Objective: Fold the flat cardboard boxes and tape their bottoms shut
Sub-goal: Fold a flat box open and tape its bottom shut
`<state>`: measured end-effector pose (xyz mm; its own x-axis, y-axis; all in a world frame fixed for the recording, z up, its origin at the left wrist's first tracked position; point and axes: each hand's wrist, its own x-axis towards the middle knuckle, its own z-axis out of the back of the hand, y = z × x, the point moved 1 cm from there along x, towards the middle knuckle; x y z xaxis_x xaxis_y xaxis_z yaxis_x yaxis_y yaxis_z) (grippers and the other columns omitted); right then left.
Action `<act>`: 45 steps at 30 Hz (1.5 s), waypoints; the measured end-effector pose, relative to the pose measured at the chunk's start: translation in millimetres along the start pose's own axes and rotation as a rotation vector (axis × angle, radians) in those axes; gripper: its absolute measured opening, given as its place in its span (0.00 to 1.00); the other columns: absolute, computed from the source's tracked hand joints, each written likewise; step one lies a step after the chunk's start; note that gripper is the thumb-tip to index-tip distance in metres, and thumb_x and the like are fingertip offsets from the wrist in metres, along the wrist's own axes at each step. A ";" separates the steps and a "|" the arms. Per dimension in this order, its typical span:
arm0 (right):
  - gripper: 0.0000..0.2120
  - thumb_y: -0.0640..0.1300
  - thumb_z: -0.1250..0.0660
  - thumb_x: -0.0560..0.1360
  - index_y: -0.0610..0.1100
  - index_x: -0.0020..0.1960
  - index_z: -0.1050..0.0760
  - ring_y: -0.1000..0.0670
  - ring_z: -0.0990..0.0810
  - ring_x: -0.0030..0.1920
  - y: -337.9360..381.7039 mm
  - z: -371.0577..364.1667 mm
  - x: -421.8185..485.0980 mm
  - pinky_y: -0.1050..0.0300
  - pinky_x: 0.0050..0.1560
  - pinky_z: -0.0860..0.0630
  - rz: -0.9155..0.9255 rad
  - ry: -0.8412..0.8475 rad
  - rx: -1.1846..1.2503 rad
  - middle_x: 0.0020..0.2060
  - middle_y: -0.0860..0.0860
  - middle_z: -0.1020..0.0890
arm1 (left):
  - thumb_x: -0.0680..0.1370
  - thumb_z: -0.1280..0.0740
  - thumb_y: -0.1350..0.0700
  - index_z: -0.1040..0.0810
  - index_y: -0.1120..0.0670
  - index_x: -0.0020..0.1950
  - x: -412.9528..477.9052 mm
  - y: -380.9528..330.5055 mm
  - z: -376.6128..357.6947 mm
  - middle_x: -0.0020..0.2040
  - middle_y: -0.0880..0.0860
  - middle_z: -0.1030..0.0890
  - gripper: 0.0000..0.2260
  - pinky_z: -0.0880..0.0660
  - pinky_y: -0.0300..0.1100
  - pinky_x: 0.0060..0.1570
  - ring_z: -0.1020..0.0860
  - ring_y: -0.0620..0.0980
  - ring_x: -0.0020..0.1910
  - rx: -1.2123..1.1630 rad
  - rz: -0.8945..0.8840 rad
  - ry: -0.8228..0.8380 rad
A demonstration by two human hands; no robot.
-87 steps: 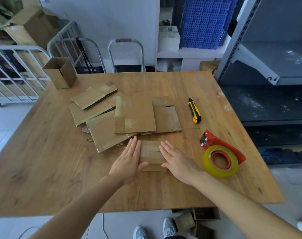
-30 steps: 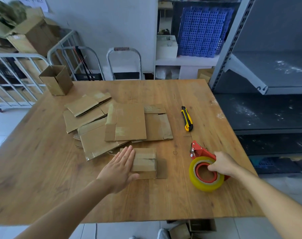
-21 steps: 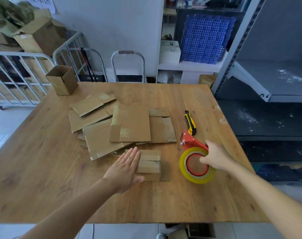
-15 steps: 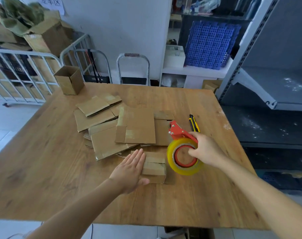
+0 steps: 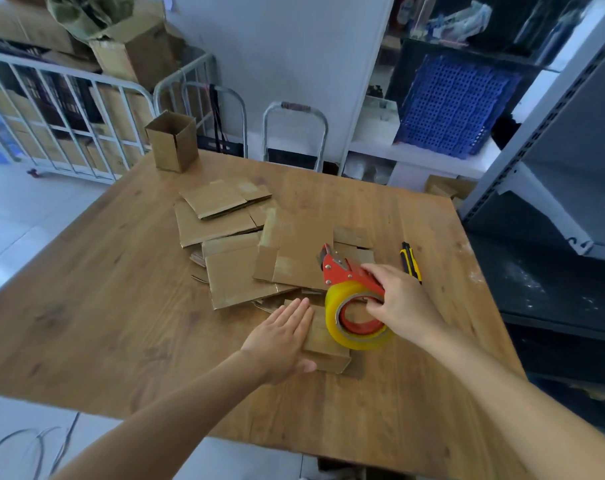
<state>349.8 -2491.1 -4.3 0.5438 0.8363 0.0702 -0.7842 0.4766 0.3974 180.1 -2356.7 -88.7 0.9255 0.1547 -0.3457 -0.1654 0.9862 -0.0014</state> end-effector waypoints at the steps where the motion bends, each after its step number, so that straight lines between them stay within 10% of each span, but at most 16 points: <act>1: 0.26 0.38 0.30 0.71 0.45 0.68 0.28 0.48 0.24 0.61 0.4 1.5 -0.8 0.56 0.60 0.27 0.004 -0.005 0.001 0.62 0.51 0.22 | 0.79 0.52 0.33 0.66 0.58 0.77 -0.3 -0.2 0.5 0.77 0.56 0.66 0.40 0.65 0.46 0.74 0.66 0.52 0.76 -0.002 0.000 0.010; 11: 0.26 0.41 0.30 0.73 0.45 0.70 0.31 0.47 0.24 0.61 -5.5 1.7 -4.7 0.56 0.58 0.26 0.003 -0.013 -0.088 0.62 0.50 0.23 | 0.80 0.53 0.35 0.65 0.56 0.77 -0.4 0.8 4.4 0.78 0.55 0.65 0.37 0.62 0.47 0.76 0.66 0.50 0.76 -0.118 -0.003 0.033; 18: 0.26 0.41 0.30 0.73 0.44 0.70 0.31 0.46 0.24 0.60 -7.9 -0.3 -4.5 0.52 0.57 0.23 0.009 -0.010 -0.116 0.61 0.49 0.23 | 0.84 0.50 0.49 0.44 0.56 0.78 3.5 1.9 18.7 0.79 0.54 0.47 0.23 0.57 0.43 0.74 0.52 0.49 0.78 -0.466 0.049 -0.198; 23: 0.27 0.41 0.29 0.73 0.45 0.70 0.32 0.46 0.25 0.60 -7.7 -2.2 -4.9 0.53 0.58 0.25 0.020 -0.016 -0.142 0.62 0.50 0.24 | 0.82 0.43 0.51 0.21 0.55 0.55 8.5 2.7 65.0 0.52 0.51 0.19 0.13 0.26 0.42 0.53 0.22 0.50 0.55 -1.382 0.396 -0.507; 27: 0.27 0.42 0.29 0.73 0.46 0.71 0.33 0.47 0.26 0.62 -5.2 -2.5 -5.2 0.53 0.59 0.25 0.046 -0.009 -0.175 0.62 0.51 0.25 | 0.80 0.39 0.44 0.24 0.59 0.53 11.4 9.1 87.2 0.51 0.58 0.18 0.18 0.21 0.46 0.49 0.18 0.53 0.50 -2.086 0.514 -0.204; 37: 0.31 0.37 0.23 0.65 0.39 0.67 0.28 0.39 0.21 0.53 2.7 -1.8 -6.0 0.46 0.49 0.20 0.239 0.009 -0.377 0.55 0.44 0.21 | 0.81 0.37 0.59 0.24 0.57 0.45 5.5 19.0 70.4 0.35 0.53 0.21 0.07 0.26 0.34 0.29 0.25 0.44 0.31 -2.068 0.457 -0.174; 45: 0.33 0.34 0.23 0.64 0.37 0.68 0.27 0.38 0.20 0.48 10.9 -3.2 -1.6 0.45 0.41 0.19 0.340 -0.003 -0.524 0.52 0.39 0.20 | 0.81 0.36 0.60 0.23 0.60 0.46 1.8 25.8 46.4 0.32 0.52 0.24 0.06 0.28 0.35 0.30 0.28 0.43 0.28 -1.929 0.577 -0.237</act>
<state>339.4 -2486.5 -3.0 0.2384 0.9641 0.1170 -0.9556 0.2543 -0.1490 193.3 -2328.3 -45.8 0.6331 0.5269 -0.5670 -0.3259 -0.4830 -0.8127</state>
